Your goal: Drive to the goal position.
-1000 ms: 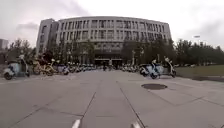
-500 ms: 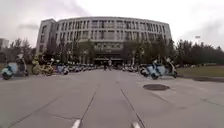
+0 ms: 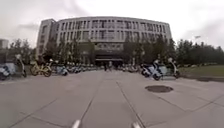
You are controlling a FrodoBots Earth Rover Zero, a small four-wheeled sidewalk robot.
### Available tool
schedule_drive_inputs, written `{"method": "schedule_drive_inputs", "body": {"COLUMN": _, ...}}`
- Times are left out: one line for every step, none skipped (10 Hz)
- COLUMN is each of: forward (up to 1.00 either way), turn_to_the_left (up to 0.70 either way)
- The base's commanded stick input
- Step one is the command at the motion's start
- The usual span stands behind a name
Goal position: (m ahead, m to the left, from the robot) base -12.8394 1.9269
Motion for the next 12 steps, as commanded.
{"method": "schedule_drive_inputs", "body": {"forward": 0.00, "turn_to_the_left": 0.70}}
{"method": "schedule_drive_inputs", "body": {"forward": 0.00, "turn_to_the_left": 0.70}}
{"method": "schedule_drive_inputs", "body": {"forward": 0.00, "turn_to_the_left": 0.70}}
{"method": "schedule_drive_inputs", "body": {"forward": 0.00, "turn_to_the_left": 0.70}}
{"method": "schedule_drive_inputs", "body": {"forward": 0.00, "turn_to_the_left": 0.70}}
{"method": "schedule_drive_inputs", "body": {"forward": 0.00, "turn_to_the_left": 0.70}}
{"method": "schedule_drive_inputs", "body": {"forward": 0.00, "turn_to_the_left": 0.70}}
{"method": "schedule_drive_inputs", "body": {"forward": 0.00, "turn_to_the_left": 0.70}}
{"method": "schedule_drive_inputs", "body": {"forward": 0.00, "turn_to_the_left": 0.70}}
{"method": "schedule_drive_inputs", "body": {"forward": 0.00, "turn_to_the_left": 0.70}}
{"method": "schedule_drive_inputs", "body": {"forward": 0.00, "turn_to_the_left": 0.70}}
{"method": "schedule_drive_inputs", "body": {"forward": 0.00, "turn_to_the_left": 0.70}}
